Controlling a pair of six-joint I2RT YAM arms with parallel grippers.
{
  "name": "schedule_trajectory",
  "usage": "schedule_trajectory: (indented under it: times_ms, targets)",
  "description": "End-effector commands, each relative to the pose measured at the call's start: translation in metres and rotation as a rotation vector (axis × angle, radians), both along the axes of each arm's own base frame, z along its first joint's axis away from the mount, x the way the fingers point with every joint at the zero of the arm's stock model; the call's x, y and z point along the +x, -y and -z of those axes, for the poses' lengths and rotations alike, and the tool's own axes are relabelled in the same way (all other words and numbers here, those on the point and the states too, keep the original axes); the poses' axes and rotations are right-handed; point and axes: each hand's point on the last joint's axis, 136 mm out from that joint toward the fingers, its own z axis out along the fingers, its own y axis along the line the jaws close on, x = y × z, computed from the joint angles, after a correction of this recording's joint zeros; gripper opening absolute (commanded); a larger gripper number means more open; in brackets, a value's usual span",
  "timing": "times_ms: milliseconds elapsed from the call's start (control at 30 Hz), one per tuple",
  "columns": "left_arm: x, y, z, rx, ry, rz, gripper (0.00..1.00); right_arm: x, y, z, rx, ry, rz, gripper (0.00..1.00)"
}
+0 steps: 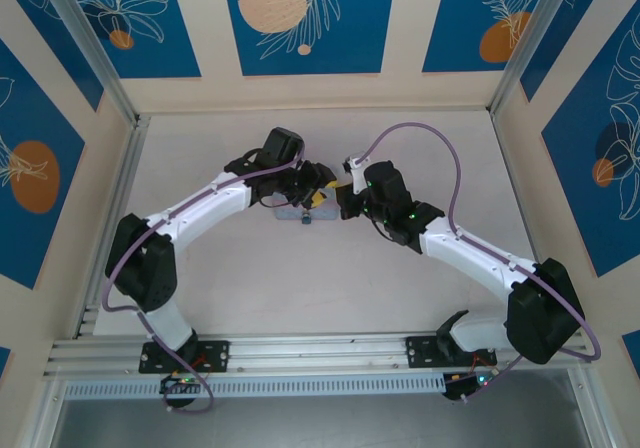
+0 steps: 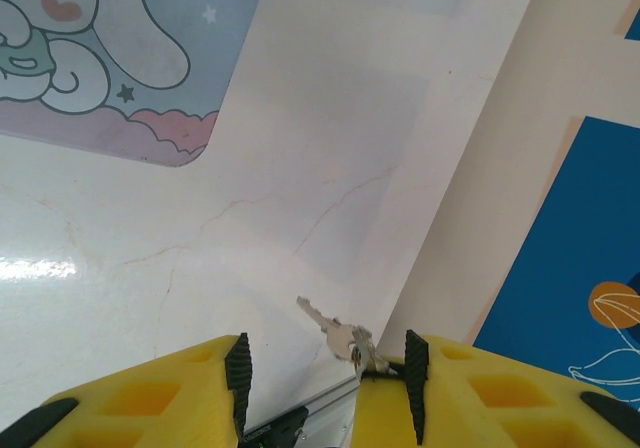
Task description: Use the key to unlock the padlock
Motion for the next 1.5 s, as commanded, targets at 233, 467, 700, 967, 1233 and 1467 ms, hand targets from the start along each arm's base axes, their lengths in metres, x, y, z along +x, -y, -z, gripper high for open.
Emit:
schedule_trajectory:
  times_ms: [233,467,700,967,1233,1467]
  targets:
    - [0.004,0.003,0.01,-0.01,-0.045,-0.019,0.33,-0.003,-0.007,-0.01,0.011,0.055,-0.029,0.0]
    - [0.004,0.004,0.012,-0.012,-0.049,-0.016,0.18,-0.003,-0.01,-0.009,0.01,0.054,-0.031,0.0]
    - [0.003,0.004,0.017,0.0,-0.055,0.001,0.0,-0.002,-0.009,-0.011,0.013,0.054,-0.022,0.0]
    - [0.018,-0.001,0.012,0.011,0.138,0.037,0.0,-0.003,0.033,-0.028,0.222,-0.099,0.101,0.5]
    - [0.042,-0.008,-0.041,0.034,0.645,0.12,0.0,0.001,0.047,-0.043,0.673,-0.454,0.065,0.58]
    - [0.046,-0.014,-0.085,-0.011,0.921,0.087,0.0,0.018,0.027,-0.056,0.895,-0.565,-0.005,0.57]
